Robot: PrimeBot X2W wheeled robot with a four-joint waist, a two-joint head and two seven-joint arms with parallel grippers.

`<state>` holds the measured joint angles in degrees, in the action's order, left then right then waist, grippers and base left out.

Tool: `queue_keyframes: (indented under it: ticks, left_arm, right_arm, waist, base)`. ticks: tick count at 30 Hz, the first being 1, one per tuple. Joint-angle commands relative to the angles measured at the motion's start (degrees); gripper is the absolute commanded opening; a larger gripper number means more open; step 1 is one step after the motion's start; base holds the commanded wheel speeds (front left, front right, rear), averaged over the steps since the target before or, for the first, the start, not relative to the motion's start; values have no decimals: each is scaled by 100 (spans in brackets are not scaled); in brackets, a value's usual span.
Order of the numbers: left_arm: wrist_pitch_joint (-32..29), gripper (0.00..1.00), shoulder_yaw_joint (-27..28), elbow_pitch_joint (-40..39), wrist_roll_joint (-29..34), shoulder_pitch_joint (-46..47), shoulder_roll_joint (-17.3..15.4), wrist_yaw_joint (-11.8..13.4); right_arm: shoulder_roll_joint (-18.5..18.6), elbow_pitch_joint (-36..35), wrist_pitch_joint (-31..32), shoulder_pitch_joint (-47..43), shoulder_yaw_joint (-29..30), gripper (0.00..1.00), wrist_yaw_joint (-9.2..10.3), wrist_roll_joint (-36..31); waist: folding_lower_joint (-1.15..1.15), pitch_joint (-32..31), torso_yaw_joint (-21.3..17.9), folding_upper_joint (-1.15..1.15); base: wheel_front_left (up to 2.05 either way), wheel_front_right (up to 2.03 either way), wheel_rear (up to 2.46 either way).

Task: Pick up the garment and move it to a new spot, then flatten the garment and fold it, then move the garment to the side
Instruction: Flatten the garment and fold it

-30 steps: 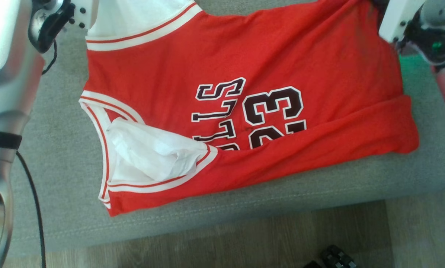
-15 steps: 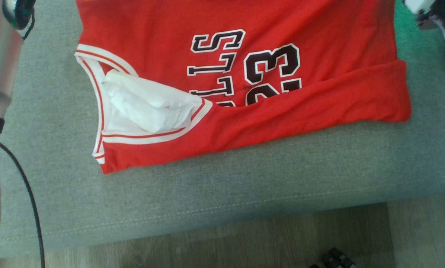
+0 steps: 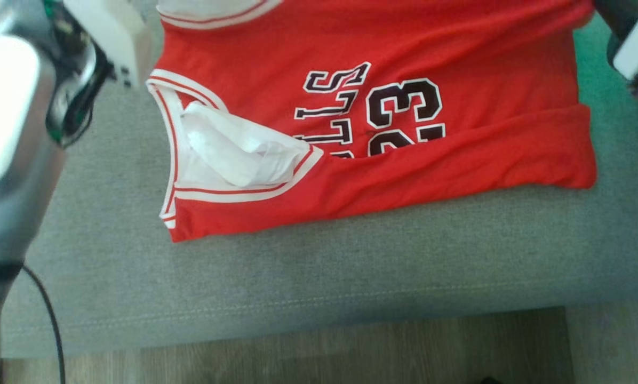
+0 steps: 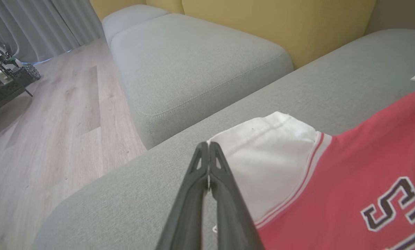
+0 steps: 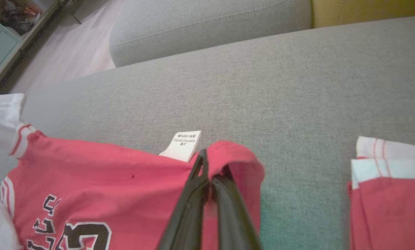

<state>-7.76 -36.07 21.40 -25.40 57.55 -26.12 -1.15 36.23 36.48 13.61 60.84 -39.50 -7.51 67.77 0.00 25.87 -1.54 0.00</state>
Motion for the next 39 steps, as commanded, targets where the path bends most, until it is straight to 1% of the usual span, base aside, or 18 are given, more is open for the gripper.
queue_keyframes:
  ticks: [1, 6, 10, 14, 18, 20, 21, 23, 27, 30, 33, 34, 35, 36, 37, 38, 39]
  left_arm:
    - [-69, 0, 303, -422, -12, 56, -397, 109]
    - [-307, 0, 491, -1763, -118, -758, -830, 579]
    - [-557, 0, 632, -2662, -272, -1436, -1098, 957]
    - [-862, 0, 727, -3373, -502, -2153, -1321, 1292]
    - [-1102, 0, 713, -3882, -661, -2783, -1467, 1559]
    - [-1129, 0, 717, -4066, -715, -3038, -1501, 1677]
    - [-1129, 0, 717, -4066, -715, -3038, -1501, 1677]
    - [-1110, 0, 728, -4176, -776, -3270, -1507, 1779]
    - [-1062, 0, 703, -4183, -898, -3684, -1463, 1936]
    - [-919, 0, 644, -4047, -977, -3918, -1322, 1992]
    - [-762, 0, 545, -3781, -1104, -4111, -1095, 1984]
    - [-675, 0, 527, -3667, -1141, -4154, -1007, 1975]
    - [-578, 0, 512, -3544, -1165, -4191, -921, 1968]
    - [-454, 1, 508, -3425, -1180, -4216, -828, 1964]
    - [-309, 22, 503, -3318, -1191, -4231, -726, 1947]
    - [-167, 37, 498, -3210, -1196, -4247, -625, 1939]
    - [-34, 40, 479, -3100, -1194, -4260, -529, 1921]
  right_arm:
    - [210, -219, -59, -153, 11, 0, 2, 66]
    - [516, -585, -119, -544, -122, 0, 2, 205]
    - [693, -744, -199, -811, -168, 0, 2, 275]
    - [812, -835, -261, -1048, -192, 0, 2, 342]
    - [919, -908, -324, -1309, -227, 0, 2, 381]
    - [956, -937, -356, -1448, -235, 0, 2, 422]
    - [956, -937, -356, -1448, -235, 0, 2, 422]
    - [986, -954, -387, -1584, -246, 0, 2, 443]
    - [953, -950, -419, -1807, -278, 0, 2, 505]
    - [861, -866, -466, -1947, -304, 0, 2, 555]
    - [785, -721, -576, -2046, -359, 0, 2, 505]
    - [758, -678, -640, -2064, -387, 4, 2, 455]
    - [718, -629, -701, -2086, -403, 34, 2, 433]
    - [675, -591, -789, -2105, -402, 74, 2, 421]
    - [632, -564, -907, -2131, -390, 97, 2, 413]
    - [597, -543, -1065, -2166, -361, 100, 2, 402]
    - [569, -513, -1265, -2216, -308, 100, 2, 397]
  waist:
    - [0, -77, 36, 0]
    - [0, -211, 69, 0]
    - [0, -277, 75, 0]
    - [0, -314, 76, 0]
    - [0, -337, 110, 0]
    - [0, -343, 120, 0]
    - [0, -343, 120, 0]
    - [0, -346, 134, 0]
    - [0, -331, 134, 0]
    - [0, -310, 137, 0]
    - [0, -302, 147, 0]
    - [0, -309, 151, 0]
    - [0, -322, 152, 0]
    - [0, -342, 153, 0]
    - [0, -370, 159, 0]
    - [0, -403, 170, 0]
    - [0, -441, 188, 0]
  base:
    - [0, 0, 0]
    - [0, 0, 0]
    - [0, 0, 0]
    - [0, 0, 0]
    - [0, 0, 0]
    - [0, 0, 0]
    - [0, 0, 0]
    - [0, 0, 0]
    - [0, 0, 0]
    - [0, 0, 0]
    - [0, 0, 0]
    - [0, 0, 0]
    - [0, 0, 0]
    - [0, 0, 0]
    - [0, 0, 0]
    - [0, 0, 0]
    - [0, 0, 0]
